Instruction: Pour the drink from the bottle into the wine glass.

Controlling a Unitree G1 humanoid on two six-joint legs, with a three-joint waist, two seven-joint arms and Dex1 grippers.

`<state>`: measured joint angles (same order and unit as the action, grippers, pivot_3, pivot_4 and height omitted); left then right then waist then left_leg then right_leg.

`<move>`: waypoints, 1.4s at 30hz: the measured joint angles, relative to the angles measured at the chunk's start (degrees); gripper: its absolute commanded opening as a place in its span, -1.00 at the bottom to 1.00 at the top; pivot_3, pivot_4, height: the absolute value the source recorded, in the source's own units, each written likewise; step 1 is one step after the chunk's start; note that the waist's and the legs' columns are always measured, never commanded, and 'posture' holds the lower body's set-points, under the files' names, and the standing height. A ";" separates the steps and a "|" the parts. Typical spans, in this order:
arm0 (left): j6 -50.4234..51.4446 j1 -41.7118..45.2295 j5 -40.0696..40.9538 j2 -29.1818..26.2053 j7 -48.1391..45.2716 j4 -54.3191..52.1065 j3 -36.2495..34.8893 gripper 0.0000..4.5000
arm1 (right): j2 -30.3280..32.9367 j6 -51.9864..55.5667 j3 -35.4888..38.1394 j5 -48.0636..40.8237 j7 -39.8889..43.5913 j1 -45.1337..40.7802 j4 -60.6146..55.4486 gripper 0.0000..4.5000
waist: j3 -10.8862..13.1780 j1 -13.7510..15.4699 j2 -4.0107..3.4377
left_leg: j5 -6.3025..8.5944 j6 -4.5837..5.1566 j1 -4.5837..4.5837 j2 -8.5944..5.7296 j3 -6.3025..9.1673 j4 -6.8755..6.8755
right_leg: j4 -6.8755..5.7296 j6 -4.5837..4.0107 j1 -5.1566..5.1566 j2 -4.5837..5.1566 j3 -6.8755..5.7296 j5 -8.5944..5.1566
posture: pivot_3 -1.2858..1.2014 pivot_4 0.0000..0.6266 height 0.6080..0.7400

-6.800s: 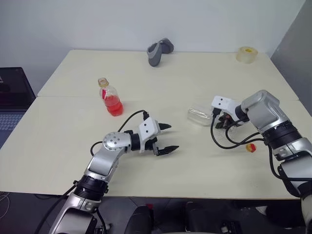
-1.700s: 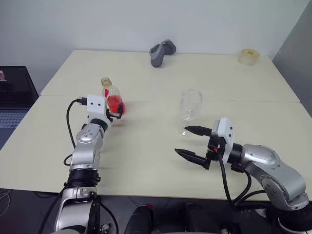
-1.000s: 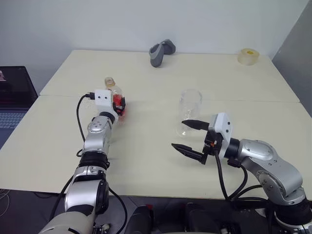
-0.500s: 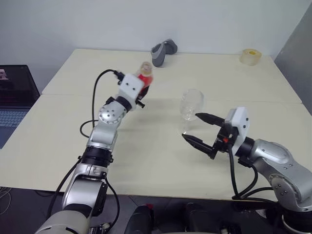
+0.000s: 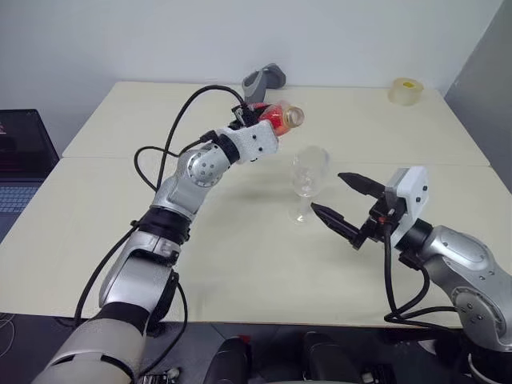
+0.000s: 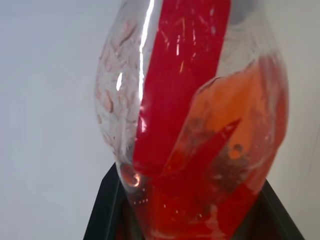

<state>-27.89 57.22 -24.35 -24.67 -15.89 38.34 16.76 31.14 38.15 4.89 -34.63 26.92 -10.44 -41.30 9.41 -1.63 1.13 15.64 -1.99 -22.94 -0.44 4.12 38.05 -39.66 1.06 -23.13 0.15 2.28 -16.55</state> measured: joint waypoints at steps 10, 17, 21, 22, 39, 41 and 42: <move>-10.19 5.57 -11.61 -2.76 8.82 6.78 5.13 -0.52 | -3.37 -3.09 -3.34 4.36 -2.21 -0.21 1.08 1.00 | 0.01 0.03 0.01 | 0.00 0.00 -0.01 -0.02 -0.01 0.00 | 0.00 0.01 -0.02 0.00 -0.06 -0.01 | 0.03 -0.52 1.00; -12.07 8.19 -15.51 -3.13 11.90 10.63 6.59 -0.55 | -4.64 -5.09 -4.35 6.31 -2.06 0.36 1.73 1.00 | 0.00 0.01 0.01 | 0.00 0.00 -0.01 -0.02 -0.05 0.01 | -0.04 0.01 -0.05 -0.01 -0.08 -0.01 | 0.03 -0.52 1.00; -12.56 9.21 -17.07 -3.19 13.76 11.95 7.25 -0.55 | -4.97 -5.38 -4.57 6.48 -1.98 0.50 1.84 1.00 | 0.00 0.01 0.01 | 0.00 0.00 -0.01 -0.02 -0.06 0.01 | -0.06 0.01 -0.05 -0.01 -0.09 -0.01 | 0.03 -0.52 1.00; -12.60 9.38 -17.53 -3.17 14.17 12.18 7.71 -0.55 | -5.02 -5.50 -4.68 6.53 -1.98 0.51 2.08 1.00 | 0.01 0.02 0.01 | 0.00 0.00 -0.01 -0.02 -0.05 0.01 | -0.06 0.01 -0.05 -0.01 -0.09 -0.01 | 0.03 -0.52 1.00; -12.66 12.06 -20.70 -2.74 19.90 16.95 10.11 -0.55 | -5.43 -6.32 -5.83 6.83 -2.03 0.85 2.72 1.00 | 0.00 0.02 0.01 | -0.01 -0.01 0.00 -0.02 -0.10 0.02 | -0.11 0.02 -0.07 0.00 -0.08 -0.01 | 0.03 -0.52 1.00; -12.67 12.81 -20.76 -2.61 20.33 17.75 10.25 -0.55 | -5.44 -6.32 -6.05 6.83 -2.04 0.85 2.72 1.00 | 0.01 0.01 0.01 | -0.01 -0.01 0.00 -0.02 -0.10 0.02 | -0.11 0.02 -0.07 0.00 -0.08 -0.01 | 0.03 -0.52 1.00; -12.68 13.19 -20.83 -2.62 20.45 18.08 10.38 -0.55 | -5.44 -6.32 -6.05 6.83 -2.06 0.85 2.72 1.00 | 0.01 0.02 0.01 | -0.01 -0.01 0.01 -0.02 -0.10 0.02 | -0.12 0.02 -0.07 0.00 -0.09 -0.01 | 0.03 -0.52 1.00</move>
<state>-40.57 70.41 -45.18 -27.28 4.56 56.41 27.13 25.70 31.83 -1.16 -27.81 24.87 -9.59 -38.59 9.41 -1.62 1.14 15.64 -1.99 -22.93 -0.46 4.01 38.07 -39.78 1.08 -23.20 0.15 2.19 -16.56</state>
